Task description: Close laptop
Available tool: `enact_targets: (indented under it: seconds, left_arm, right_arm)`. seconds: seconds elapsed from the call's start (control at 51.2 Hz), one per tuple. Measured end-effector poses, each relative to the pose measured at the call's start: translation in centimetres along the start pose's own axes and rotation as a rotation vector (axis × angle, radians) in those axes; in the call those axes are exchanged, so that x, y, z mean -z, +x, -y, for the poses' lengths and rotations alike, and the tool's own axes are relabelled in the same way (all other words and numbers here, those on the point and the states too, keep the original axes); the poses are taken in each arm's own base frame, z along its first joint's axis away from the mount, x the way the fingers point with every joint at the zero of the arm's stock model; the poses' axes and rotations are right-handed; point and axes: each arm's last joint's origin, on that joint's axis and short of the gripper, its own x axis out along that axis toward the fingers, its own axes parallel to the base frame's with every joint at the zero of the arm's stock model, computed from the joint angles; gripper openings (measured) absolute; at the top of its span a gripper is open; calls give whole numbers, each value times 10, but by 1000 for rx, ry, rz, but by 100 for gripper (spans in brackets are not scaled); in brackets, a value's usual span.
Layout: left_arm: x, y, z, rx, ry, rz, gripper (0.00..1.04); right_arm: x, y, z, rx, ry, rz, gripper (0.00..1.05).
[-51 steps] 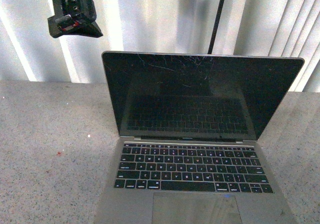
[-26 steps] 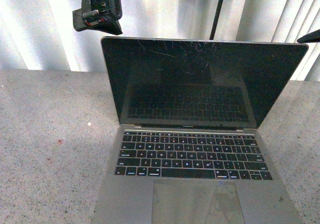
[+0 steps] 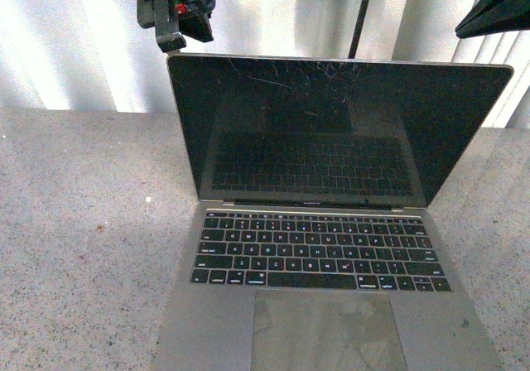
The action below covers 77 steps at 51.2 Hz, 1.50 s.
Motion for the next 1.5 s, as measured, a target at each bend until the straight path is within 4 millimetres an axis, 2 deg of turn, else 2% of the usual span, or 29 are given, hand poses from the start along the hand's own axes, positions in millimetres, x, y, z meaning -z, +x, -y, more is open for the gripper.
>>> enact_targets:
  seconds: [0.156,0.976,1.307,1.502]
  left_arm:
    - [-6,0,4,16,11,6,3]
    - [-24,7,29,100,49,35,4]
    - [-24,7,37,138,50,51,4]
    - [-20,2,44,172,51,48,4]
  right_arm:
    - [-2,3,-4,-35,14,6,3]
    - [-4,10,-26,-193,111,6,3]
    - [-7,12,-35,-248,156,3,3]
    - [-16,8,-39,-285,191,1,3]
